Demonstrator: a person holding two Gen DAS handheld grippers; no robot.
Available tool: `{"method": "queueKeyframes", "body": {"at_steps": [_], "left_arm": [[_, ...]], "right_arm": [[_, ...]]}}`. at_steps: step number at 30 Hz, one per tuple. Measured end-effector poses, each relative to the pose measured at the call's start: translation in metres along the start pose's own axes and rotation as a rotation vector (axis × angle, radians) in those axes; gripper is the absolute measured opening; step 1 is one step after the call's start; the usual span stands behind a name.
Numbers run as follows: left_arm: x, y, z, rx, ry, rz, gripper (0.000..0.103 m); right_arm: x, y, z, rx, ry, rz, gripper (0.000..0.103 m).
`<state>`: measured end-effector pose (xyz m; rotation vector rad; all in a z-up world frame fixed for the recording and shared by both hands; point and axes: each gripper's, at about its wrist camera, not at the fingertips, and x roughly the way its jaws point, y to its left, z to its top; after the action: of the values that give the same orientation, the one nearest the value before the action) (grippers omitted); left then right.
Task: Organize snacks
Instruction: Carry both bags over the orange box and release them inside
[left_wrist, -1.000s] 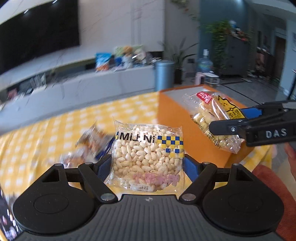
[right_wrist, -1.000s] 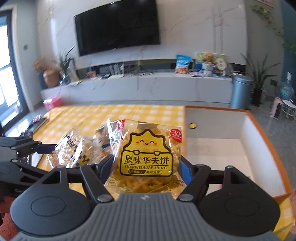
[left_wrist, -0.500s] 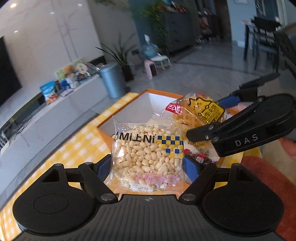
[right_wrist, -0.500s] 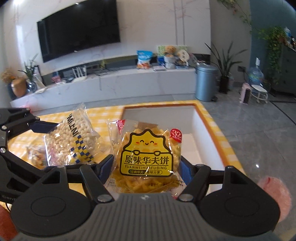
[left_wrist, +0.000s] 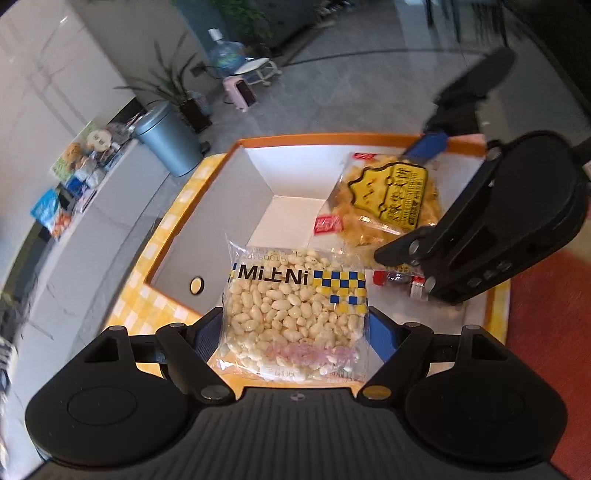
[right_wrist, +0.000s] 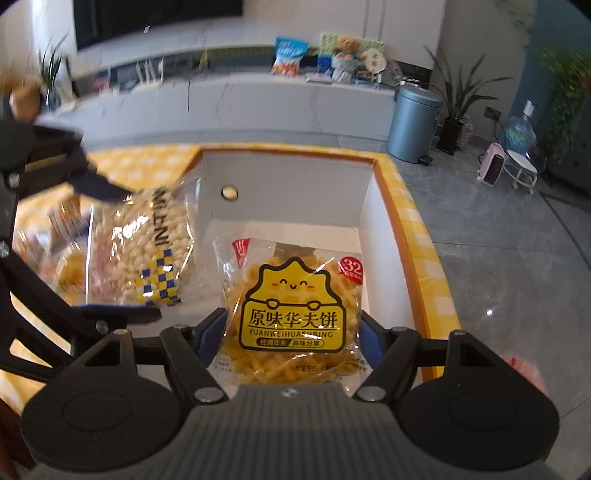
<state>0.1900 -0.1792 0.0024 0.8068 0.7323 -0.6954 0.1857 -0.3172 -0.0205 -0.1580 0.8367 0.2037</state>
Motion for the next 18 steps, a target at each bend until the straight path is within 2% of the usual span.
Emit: {"method": "queueKeyframes", "body": {"at_steps": [7, 12, 15, 18], "left_arm": [[0.019, 0.002, 0.001, 0.036, 0.028, -0.030, 0.093], [0.029, 0.012, 0.005, -0.003, 0.037, -0.077, 0.093], [0.032, 0.011, 0.007, -0.009, 0.035, -0.078, 0.093], [0.036, 0.006, 0.008, 0.046, 0.051, -0.057, 0.094]], "right_arm": [[0.030, -0.002, 0.012, -0.122, 0.037, -0.008, 0.071], [0.042, -0.007, 0.017, -0.127, 0.078, 0.007, 0.071], [0.051, -0.010, 0.017, -0.116, 0.102, 0.014, 0.071], [0.062, -0.010, 0.020, -0.107, 0.131, 0.025, 0.071]]}}
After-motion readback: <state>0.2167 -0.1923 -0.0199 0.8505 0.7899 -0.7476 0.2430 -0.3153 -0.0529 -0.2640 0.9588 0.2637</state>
